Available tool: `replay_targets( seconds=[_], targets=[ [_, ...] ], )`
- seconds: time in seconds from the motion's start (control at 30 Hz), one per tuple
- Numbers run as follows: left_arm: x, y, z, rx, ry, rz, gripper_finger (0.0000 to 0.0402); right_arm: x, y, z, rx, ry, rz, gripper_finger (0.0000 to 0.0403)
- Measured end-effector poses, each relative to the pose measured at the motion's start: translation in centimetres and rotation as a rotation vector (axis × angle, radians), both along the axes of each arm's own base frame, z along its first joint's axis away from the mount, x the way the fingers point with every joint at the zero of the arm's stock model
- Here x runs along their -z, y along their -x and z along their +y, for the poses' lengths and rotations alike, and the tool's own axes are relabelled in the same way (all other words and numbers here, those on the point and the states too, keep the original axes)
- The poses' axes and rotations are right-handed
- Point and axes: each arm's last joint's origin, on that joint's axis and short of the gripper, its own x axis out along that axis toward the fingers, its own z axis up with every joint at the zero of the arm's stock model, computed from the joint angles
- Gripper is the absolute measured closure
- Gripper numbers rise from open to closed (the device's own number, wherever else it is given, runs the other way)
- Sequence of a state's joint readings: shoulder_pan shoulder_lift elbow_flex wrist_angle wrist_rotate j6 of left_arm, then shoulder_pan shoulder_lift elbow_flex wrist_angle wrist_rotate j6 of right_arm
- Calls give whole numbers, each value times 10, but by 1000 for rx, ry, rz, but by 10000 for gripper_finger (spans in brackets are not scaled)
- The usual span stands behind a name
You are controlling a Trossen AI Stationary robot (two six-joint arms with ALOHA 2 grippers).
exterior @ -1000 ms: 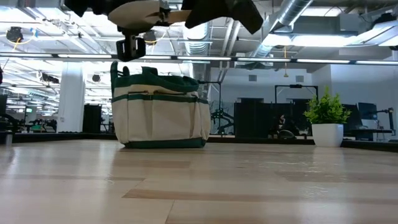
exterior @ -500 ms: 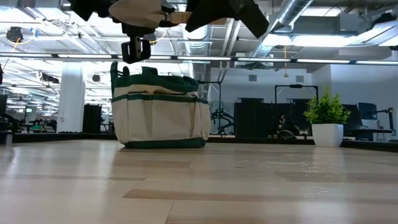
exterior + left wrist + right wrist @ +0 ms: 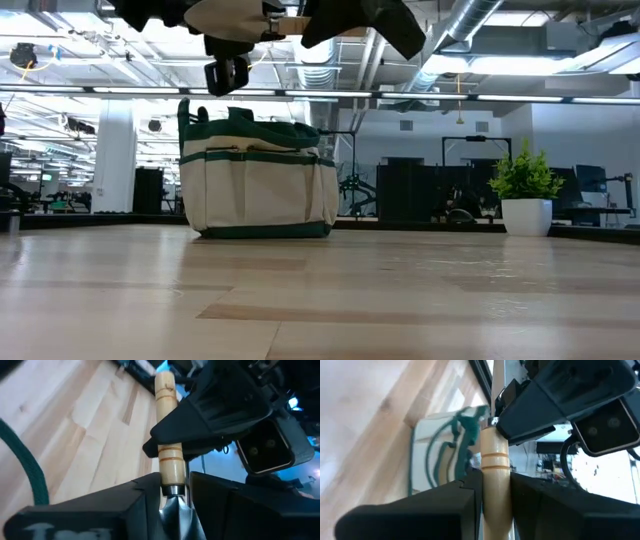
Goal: Pick & Place Garden tools in Gardening bag
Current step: Put the brown trowel into the brown gardening bag
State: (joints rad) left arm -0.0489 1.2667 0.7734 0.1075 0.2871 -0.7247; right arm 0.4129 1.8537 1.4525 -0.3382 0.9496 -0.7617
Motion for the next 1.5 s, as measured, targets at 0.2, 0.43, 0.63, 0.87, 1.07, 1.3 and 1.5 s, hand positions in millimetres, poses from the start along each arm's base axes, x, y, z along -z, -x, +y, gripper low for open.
replay_targets(
  seconds=[0.2, 0.43, 0.63, 0.87, 1.07, 1.3, 1.5],
  targets=[
    [-12, 8, 8, 21, -131, -96, 299, -5, 0, -1, 27, 4, -30, 342],
    [-33, 22, 16, 14, -203, -211, 295, -7, 3, -3, 24, -13, -26, 342],
    [-51, 38, 17, 20, -283, -311, 296, -14, 11, -11, 67, -123, -50, 342],
    [-69, 57, 8, 107, -531, -483, 307, -32, 36, -26, 72, -393, -100, 342],
    [-70, 61, 3, 144, -580, -508, 320, -17, 55, -40, -33, -579, -258, 342],
    [-66, 58, 2, 158, -588, -482, 335, 16, 79, -62, -243, -776, -537, 342],
    [-40, 49, 5, 62, -658, -361, 332, 34, 89, -72, -314, -850, -648, 342]
  ],
)
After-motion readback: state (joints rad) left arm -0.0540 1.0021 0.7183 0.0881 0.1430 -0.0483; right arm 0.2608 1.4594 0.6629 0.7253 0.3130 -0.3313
